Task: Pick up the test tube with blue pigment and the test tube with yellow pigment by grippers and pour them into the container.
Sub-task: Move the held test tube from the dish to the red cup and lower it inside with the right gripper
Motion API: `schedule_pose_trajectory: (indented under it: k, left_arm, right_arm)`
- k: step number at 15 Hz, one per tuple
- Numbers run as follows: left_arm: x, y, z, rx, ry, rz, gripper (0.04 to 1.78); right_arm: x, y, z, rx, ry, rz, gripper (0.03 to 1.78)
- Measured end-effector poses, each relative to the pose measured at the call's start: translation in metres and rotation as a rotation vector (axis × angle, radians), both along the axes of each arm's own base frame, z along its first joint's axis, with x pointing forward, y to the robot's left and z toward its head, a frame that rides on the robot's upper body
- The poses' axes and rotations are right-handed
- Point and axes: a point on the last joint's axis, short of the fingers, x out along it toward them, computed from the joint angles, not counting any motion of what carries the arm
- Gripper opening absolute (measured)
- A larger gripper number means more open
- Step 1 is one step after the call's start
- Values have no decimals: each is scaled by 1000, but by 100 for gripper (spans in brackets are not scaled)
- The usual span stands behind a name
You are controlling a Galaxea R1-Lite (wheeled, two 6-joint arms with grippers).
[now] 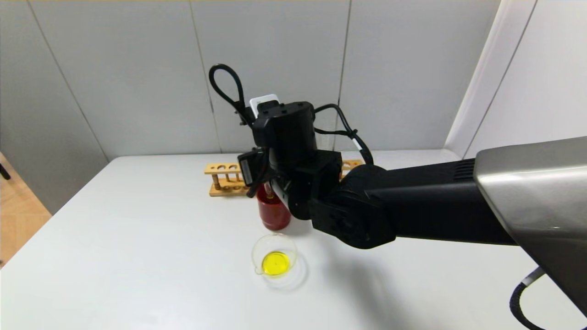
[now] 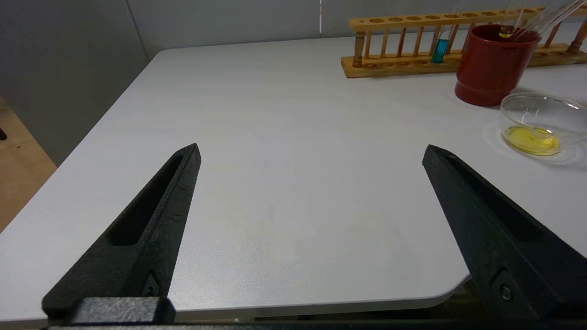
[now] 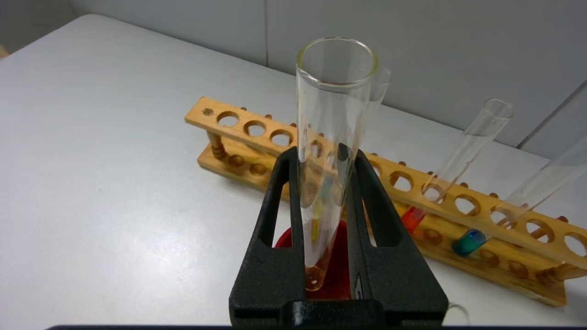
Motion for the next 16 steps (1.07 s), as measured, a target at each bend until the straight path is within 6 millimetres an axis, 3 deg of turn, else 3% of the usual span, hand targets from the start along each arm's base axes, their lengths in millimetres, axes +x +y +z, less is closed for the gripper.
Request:
schedule_pose_trajectory:
  k: [16]
  left_arm:
    - [0, 0, 0, 0, 0, 0, 171]
  right_arm:
    - [-4, 5, -31, -84, 56, 61, 28]
